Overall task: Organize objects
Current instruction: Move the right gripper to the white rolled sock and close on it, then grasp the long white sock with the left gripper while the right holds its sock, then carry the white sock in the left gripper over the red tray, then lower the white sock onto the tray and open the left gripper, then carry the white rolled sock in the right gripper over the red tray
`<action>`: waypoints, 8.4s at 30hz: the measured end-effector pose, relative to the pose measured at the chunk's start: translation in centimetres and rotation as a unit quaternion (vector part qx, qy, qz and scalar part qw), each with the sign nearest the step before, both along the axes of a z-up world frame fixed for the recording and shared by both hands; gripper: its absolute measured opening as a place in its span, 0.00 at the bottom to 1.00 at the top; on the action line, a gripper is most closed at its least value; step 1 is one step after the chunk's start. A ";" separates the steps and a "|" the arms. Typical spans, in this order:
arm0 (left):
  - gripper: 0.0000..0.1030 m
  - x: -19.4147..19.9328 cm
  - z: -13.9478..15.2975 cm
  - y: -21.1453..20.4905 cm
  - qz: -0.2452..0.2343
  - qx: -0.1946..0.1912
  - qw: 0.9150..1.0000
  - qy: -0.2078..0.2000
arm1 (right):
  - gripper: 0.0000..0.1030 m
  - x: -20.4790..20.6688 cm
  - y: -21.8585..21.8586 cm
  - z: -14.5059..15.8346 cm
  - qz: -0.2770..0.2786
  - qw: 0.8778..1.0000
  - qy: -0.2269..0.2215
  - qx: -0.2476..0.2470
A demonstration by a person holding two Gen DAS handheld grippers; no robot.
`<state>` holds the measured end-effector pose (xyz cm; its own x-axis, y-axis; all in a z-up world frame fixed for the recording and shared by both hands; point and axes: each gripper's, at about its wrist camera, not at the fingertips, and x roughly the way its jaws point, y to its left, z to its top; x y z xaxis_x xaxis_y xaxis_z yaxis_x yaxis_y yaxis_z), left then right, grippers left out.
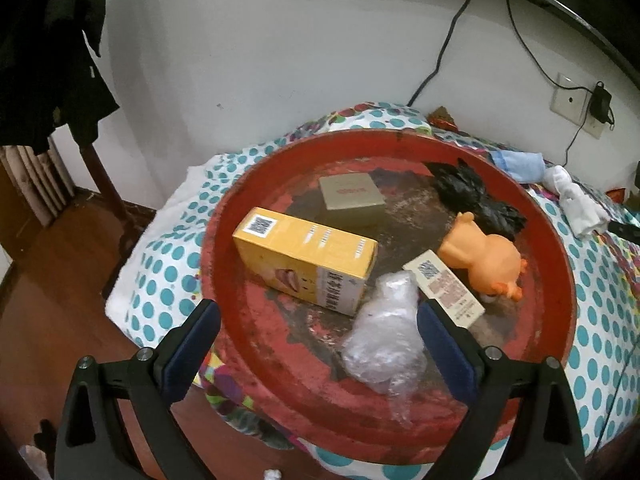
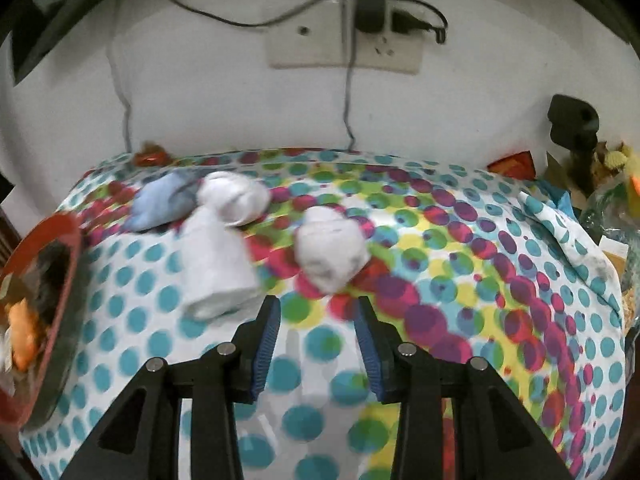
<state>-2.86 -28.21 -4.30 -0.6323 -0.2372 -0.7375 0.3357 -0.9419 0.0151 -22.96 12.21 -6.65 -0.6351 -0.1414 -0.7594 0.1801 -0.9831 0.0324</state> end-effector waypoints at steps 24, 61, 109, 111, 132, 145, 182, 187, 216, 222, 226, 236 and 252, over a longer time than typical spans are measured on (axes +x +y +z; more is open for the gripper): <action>0.97 -0.5 -0.3 2.8 -0.026 -0.038 0.999 -0.004 | 0.43 -6.0 -2.7 -2.7 0.012 0.999 0.007 0.048; 0.98 -9.9 1.8 22.8 -0.195 -0.003 0.981 -0.007 | 0.32 -2.7 -0.5 -3.2 0.040 0.998 -0.003 0.050; 0.29 -20.7 -2.3 30.3 -0.184 0.046 0.980 -0.062 | 0.32 2.7 3.8 -3.2 0.039 0.999 -0.008 0.031; 0.28 -20.0 -2.2 30.4 -0.188 0.039 0.979 -0.061 | 0.32 2.7 3.7 -3.2 0.039 0.999 -0.008 0.031; 0.29 -13.5 -1.8 28.9 -0.218 0.016 0.973 -0.078 | 0.33 2.6 3.8 -3.3 0.038 0.999 -0.008 0.034; 0.29 -10.5 -0.7 26.3 -0.219 0.016 0.972 -0.081 | 0.33 2.6 3.7 -3.2 0.038 0.999 -0.008 0.034; 0.29 -7.6 4.1 9.3 -0.077 0.011 0.996 -0.054 | 0.34 2.7 3.6 -3.2 0.036 0.999 -0.008 0.035; 0.29 -8.0 3.6 6.8 -0.052 0.023 0.997 -0.059 | 0.34 2.7 3.6 -3.2 0.036 0.999 -0.007 0.035; 0.34 -12.3 1.7 0.3 0.005 0.007 0.997 -0.075 | 0.34 2.7 3.5 -3.2 0.034 0.999 -0.008 0.035; 0.40 -11.9 1.7 0.3 0.000 0.003 0.997 -0.073 | 0.34 2.7 3.4 -3.1 0.034 0.999 -0.007 0.036; 0.47 -11.7 1.6 0.5 -0.006 0.007 0.997 -0.073 | 0.34 2.7 3.4 -3.1 0.034 0.999 -0.007 0.037; 0.66 -10.0 2.4 2.3 -0.032 -0.015 0.998 -0.059 | 0.34 2.7 3.5 -3.1 0.034 0.999 -0.007 0.040; 0.84 -2.7 3.5 2.9 -0.006 0.012 1.000 -0.014 | 0.33 2.6 3.6 -3.0 0.033 0.999 -0.006 0.041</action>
<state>-5.58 -25.29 -0.82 -0.6146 -0.2128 -0.7596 0.3246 -0.9458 0.0024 -20.34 15.80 -9.65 -0.6174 -0.1194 -0.7776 0.2452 -0.9684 -0.0459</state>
